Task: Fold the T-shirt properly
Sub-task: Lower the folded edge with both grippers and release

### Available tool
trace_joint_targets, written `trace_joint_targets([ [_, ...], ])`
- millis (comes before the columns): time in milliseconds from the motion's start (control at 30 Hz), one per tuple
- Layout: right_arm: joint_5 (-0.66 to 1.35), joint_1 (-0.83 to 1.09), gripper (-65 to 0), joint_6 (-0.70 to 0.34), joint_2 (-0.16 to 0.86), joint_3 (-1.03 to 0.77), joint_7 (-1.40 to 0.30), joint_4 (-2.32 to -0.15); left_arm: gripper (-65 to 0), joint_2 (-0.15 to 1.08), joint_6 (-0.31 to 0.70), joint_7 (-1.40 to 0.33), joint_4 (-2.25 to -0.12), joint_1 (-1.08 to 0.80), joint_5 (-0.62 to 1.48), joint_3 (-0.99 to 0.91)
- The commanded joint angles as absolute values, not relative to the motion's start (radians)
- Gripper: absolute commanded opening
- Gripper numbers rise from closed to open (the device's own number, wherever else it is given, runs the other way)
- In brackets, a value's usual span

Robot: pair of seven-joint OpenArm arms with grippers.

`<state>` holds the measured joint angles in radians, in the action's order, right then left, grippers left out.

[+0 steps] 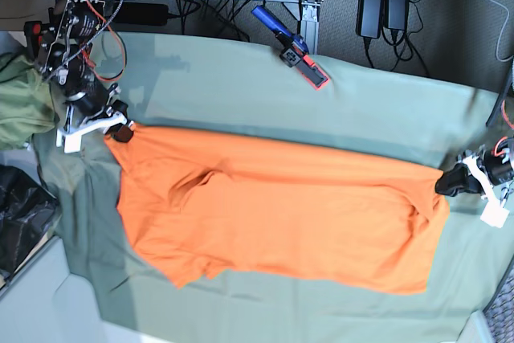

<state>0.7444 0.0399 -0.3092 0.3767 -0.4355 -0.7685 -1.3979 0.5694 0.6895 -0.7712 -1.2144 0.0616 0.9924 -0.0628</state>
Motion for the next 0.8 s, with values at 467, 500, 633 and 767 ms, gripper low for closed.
trace_joint_targets([
  [467,0.767,0.355,-65.0,-0.401,0.404,-0.516,-0.76,-1.682,-65.0,0.665,0.698,-0.769,-1.436,-0.161,1.012,-0.073],
  [500,0.768,0.373,-65.0,-0.401,0.404,-0.521,-0.76,-1.689,-65.0,0.665,0.698,-0.77,-1.443,-0.175,1.012,-0.073],
  [633,0.768,0.429,-65.0,-0.401,0.403,-0.525,-0.757,-1.694,-65.0,0.665,0.698,-0.775,-1.458,-0.219,1.012,-0.073],
  [767,0.759,0.447,-65.0,-0.4,0.401,-0.524,-0.752,-1.694,-65.0,0.664,0.698,-0.755,-1.458,-0.237,0.985,-0.073],
])
